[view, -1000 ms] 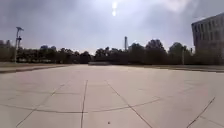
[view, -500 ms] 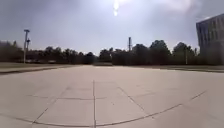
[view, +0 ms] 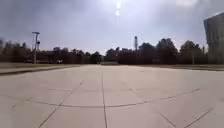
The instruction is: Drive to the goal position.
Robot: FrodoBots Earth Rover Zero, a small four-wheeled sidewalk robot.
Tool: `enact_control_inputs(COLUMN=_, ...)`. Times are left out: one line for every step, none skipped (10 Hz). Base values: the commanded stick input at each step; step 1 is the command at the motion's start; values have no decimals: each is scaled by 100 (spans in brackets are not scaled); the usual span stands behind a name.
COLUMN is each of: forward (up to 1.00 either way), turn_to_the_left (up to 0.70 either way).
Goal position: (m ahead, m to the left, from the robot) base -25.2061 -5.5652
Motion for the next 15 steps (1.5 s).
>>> enact_control_inputs(forward=-100, turn_to_the_left=-1)
enact_control_inputs(forward=-100, turn_to_the_left=-1)
enact_control_inputs(forward=-100, turn_to_the_left=-1)
enact_control_inputs(forward=-100, turn_to_the_left=-1)
enact_control_inputs(forward=-100, turn_to_the_left=-1)
enact_control_inputs(forward=-100, turn_to_the_left=-1)
enact_control_inputs(forward=-100, turn_to_the_left=-2)
enact_control_inputs(forward=-100, turn_to_the_left=-33)
enact_control_inputs(forward=-100, turn_to_the_left=-31)
enact_control_inputs(forward=-100, turn_to_the_left=-31)
enact_control_inputs(forward=-100, turn_to_the_left=-31)
enact_control_inputs(forward=-100, turn_to_the_left=-31)
enact_control_inputs(forward=-100, turn_to_the_left=-31)
enact_control_inputs(forward=-100, turn_to_the_left=-31)
enact_control_inputs(forward=-100, turn_to_the_left=-28)
